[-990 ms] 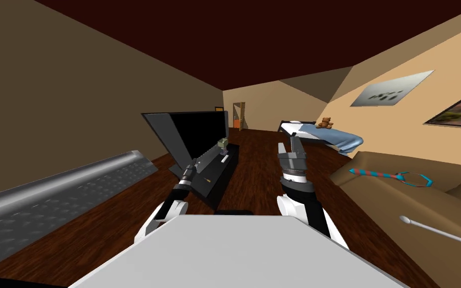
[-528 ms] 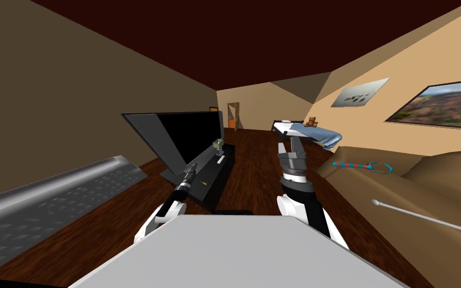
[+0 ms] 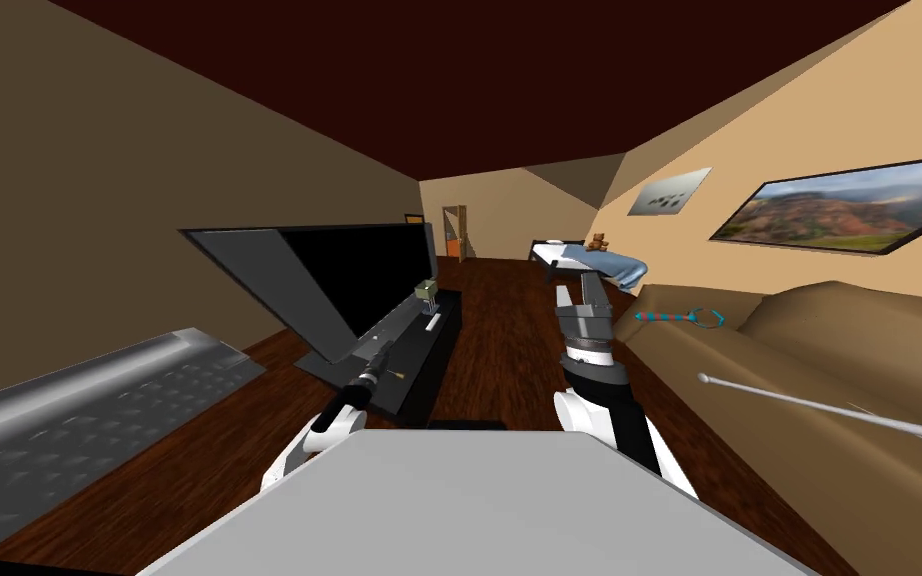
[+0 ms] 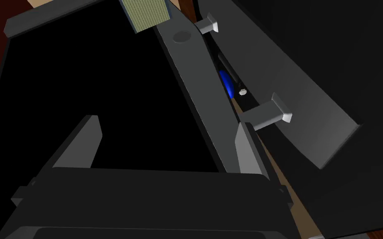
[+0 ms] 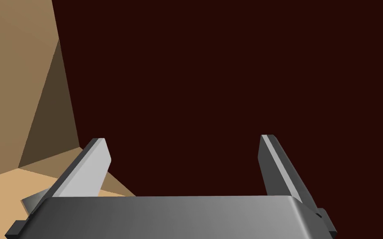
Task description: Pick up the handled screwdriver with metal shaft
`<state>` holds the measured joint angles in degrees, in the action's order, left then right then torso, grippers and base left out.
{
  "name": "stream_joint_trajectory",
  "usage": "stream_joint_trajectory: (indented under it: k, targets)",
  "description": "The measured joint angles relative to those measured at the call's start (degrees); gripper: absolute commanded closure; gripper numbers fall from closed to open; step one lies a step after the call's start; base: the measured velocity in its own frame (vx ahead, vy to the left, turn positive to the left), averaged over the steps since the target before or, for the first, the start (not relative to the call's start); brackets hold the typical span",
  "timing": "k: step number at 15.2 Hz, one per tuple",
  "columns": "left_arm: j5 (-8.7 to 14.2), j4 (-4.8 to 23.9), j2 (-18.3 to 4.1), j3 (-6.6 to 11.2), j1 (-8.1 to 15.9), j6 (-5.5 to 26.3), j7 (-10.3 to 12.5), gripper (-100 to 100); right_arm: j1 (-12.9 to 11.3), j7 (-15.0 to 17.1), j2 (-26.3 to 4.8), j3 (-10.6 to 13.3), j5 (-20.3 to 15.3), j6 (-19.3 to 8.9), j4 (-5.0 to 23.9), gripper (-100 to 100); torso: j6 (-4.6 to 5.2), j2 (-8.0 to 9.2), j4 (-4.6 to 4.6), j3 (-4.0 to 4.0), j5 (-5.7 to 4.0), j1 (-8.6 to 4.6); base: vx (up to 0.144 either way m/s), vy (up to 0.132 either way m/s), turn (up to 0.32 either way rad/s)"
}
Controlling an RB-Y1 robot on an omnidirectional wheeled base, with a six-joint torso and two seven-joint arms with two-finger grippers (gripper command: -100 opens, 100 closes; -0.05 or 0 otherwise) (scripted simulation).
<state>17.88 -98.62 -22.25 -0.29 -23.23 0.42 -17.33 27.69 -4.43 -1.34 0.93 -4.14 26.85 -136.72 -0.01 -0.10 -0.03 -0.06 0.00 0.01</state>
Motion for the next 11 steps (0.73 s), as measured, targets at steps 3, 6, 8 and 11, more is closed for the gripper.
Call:
stream_joint_trajectory:
  k: [3,6,8,11]
  targets:
    - [1.53,1.56,-0.34,0.63,0.26,4.56,-1.02,-100,-0.01,0.00,0.00,0.01,0.00,0.00,0.00,0,0.05,-0.04,0.00,-0.02,0.00,0.01,0.035,0.007,-0.216]
    - [3.22,4.49,-1.45,0.71,0.21,7.42,-1.44,-100,0.00,0.00,0.00,0.00,0.00,0.00,0.00,0,0.03,-0.02,0.00,-0.01,0.00,0.02,0.030,0.009,-0.120]
    - [4.15,6.29,-2.02,0.77,0.64,9.32,-1.71,-100,0.00,0.00,0.00,0.00,0.00,0.00,0.00,0,0.01,-0.02,0.00,-0.01,0.00,0.03,0.028,0.012,-0.093]
    - [5.23,9.11,-2.15,1.00,1.59,12.30,-2.33,-100,0.00,0.00,0.00,0.00,0.00,0.00,0.00,0,0.00,-0.02,0.00,-0.01,0.00,0.04,0.028,0.016,-0.143]
